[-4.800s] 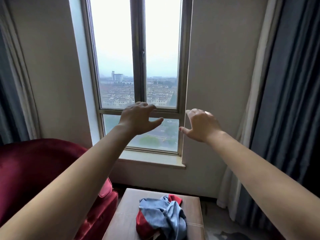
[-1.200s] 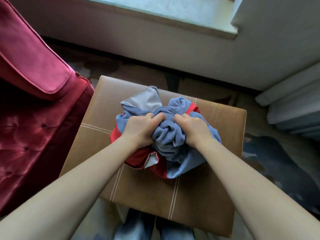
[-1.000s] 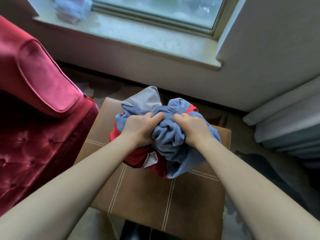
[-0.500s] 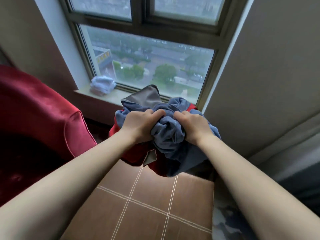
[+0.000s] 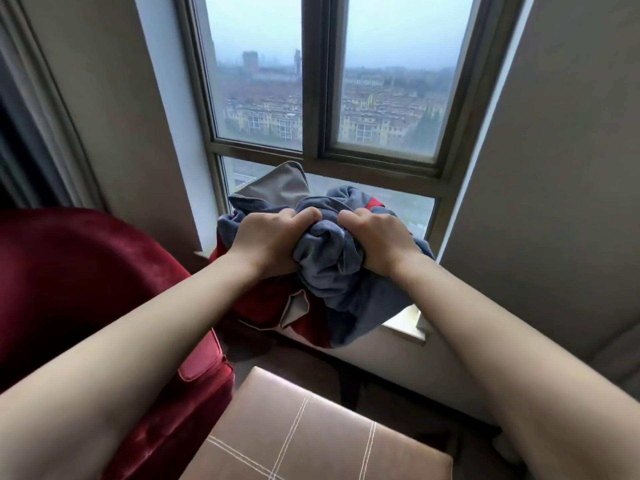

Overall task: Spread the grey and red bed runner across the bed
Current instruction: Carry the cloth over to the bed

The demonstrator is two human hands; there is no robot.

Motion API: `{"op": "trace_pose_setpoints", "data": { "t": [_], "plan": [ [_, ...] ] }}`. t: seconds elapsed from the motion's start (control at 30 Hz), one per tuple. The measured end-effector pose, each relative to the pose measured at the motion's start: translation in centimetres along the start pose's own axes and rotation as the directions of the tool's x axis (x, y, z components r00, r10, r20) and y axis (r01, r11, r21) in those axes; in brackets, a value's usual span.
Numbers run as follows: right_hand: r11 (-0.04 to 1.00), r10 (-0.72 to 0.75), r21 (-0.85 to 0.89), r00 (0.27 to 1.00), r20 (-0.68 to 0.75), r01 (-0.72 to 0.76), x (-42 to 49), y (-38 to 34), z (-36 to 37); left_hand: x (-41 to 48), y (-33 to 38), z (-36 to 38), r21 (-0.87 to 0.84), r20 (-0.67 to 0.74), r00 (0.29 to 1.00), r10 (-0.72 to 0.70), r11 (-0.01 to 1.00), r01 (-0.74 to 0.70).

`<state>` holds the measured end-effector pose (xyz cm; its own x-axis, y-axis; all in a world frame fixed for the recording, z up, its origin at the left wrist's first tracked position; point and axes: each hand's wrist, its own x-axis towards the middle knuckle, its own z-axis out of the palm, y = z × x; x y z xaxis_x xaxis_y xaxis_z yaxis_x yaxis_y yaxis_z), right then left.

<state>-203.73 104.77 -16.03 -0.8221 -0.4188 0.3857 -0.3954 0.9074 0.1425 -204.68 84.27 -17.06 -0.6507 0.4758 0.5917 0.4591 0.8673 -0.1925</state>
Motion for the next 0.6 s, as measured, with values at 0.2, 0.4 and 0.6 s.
{"op": "trace_pose_setpoints", "data": {
  "t": [0.2,0.4,0.6],
  "plan": [
    [0.997,-0.074,0.023,0.996,-0.051,0.076,2.6,-2.8,-2.1,-1.5,-2.7,-3.3,0.072,0.019,0.996,-0.092,0.993,0.090],
    [0.972,-0.226,0.046,0.971,-0.084,0.230,6.0,-9.7,-4.6,-5.9,-7.6,-8.1,0.154,0.038,0.970,-0.240,0.961,0.231],
    [0.923,-0.352,0.112,0.924,-0.150,0.369,9.1,-19.6,-6.6,-12.5,-13.5,-14.3,0.291,0.054,0.924,-0.380,0.891,0.349]
  ]
}}
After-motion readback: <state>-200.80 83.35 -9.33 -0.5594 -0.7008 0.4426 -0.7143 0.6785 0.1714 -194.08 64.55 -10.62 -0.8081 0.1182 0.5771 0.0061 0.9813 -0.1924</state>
